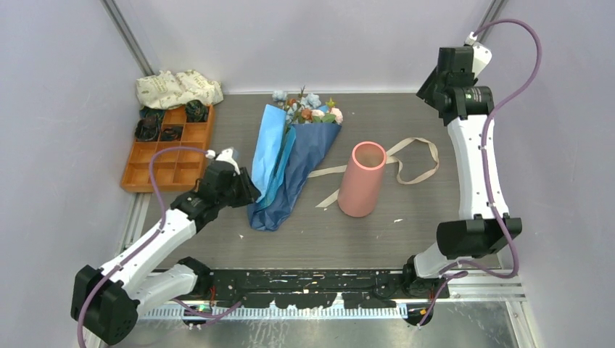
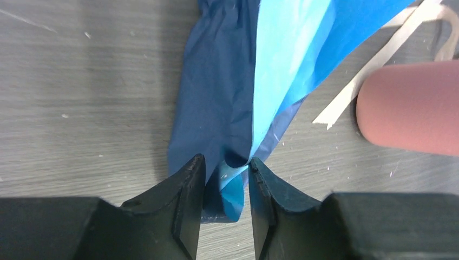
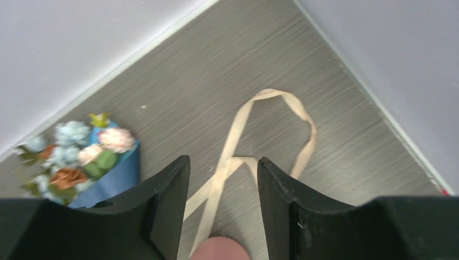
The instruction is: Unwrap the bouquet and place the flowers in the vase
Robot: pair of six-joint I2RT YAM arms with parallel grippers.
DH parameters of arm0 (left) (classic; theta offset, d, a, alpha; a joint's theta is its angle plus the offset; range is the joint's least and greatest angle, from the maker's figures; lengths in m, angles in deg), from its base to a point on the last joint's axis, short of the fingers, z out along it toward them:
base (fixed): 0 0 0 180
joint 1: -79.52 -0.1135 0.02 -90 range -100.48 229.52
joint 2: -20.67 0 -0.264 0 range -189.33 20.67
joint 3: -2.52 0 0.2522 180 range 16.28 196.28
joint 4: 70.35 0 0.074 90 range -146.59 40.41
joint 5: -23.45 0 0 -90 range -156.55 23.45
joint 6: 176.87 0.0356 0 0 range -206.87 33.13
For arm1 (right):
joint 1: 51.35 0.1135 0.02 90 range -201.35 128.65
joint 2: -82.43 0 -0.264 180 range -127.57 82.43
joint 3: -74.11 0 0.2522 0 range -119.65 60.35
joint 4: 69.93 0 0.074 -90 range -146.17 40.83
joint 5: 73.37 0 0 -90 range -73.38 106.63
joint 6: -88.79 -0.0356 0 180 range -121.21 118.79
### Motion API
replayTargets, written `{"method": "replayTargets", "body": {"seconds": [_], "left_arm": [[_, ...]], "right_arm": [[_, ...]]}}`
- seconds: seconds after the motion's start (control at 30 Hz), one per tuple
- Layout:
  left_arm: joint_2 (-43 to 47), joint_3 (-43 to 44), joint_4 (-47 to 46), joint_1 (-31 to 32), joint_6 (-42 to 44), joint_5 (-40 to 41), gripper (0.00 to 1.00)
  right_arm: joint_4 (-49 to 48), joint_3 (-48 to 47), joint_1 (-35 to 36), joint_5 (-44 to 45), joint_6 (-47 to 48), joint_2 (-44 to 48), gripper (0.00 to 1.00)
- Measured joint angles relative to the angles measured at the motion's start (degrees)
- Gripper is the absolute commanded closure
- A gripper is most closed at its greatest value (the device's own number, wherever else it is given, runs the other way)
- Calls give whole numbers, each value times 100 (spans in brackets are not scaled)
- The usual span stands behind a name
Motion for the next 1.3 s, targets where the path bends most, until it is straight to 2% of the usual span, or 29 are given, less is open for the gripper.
{"method": "replayTargets", "body": {"seconds": [0.2, 0.33, 0.5, 0.67, 0.87, 0.97, 1.17, 1.3], "left_arm": [[81, 1117, 894, 0, 282, 962, 58], [125, 1458, 1279, -31, 291, 1687, 60], [129, 1447, 1749, -79, 181, 1884, 62], [566, 1504, 1738, -83, 297, 1325, 62], [555, 2837, 1637, 13, 404, 428, 63], [352, 2999, 1233, 66, 407, 48, 65], [-953, 2396, 361, 70, 184, -584, 66], [-1757, 2063, 223, 74, 96, -813, 67]], "right_arm": [[-573, 680, 236, -765, -192, 1051, 45], [-852, 691, 1038, -907, -188, 1543, 45], [-1016, 564, 2190, -979, -177, 1582, 46], [-1051, 612, 2968, -951, -177, 1283, 47], [-1075, 817, 3506, -916, -184, 848, 47], [-1091, 848, 3681, -892, -186, 680, 48], [-1104, 846, 3989, -745, -181, 468, 48], [-1108, 848, 4083, -649, -177, 461, 48]]}}
